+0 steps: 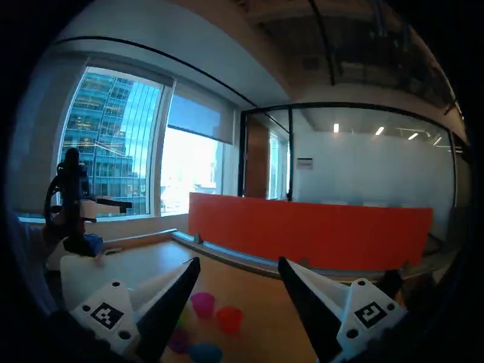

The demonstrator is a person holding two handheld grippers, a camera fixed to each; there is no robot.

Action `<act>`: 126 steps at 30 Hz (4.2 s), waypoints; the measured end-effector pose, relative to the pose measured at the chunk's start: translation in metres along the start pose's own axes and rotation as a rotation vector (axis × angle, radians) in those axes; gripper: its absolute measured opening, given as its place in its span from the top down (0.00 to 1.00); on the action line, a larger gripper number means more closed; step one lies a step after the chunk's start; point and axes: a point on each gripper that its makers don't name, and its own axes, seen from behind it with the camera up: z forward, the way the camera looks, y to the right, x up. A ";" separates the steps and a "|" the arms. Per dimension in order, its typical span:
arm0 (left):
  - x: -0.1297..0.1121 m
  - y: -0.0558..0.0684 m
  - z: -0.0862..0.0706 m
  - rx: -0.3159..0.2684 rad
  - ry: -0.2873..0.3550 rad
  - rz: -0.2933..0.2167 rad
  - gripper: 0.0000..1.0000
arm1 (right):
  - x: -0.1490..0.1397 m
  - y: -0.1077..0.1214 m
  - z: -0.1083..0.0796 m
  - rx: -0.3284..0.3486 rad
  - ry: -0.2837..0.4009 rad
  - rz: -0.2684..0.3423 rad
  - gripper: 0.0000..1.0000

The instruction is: Pour water

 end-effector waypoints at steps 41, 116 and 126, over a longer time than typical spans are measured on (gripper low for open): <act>-0.121 0.055 0.016 -0.246 -0.262 0.090 0.04 | -0.102 -0.025 -0.012 0.197 -0.250 -0.028 0.00; -0.328 0.062 0.067 -0.334 -0.643 0.110 0.04 | -0.318 -0.062 0.012 0.316 -0.593 -0.072 0.00; -0.329 0.067 0.075 -0.348 -0.648 0.111 0.04 | -0.315 -0.064 0.017 0.319 -0.581 -0.068 0.00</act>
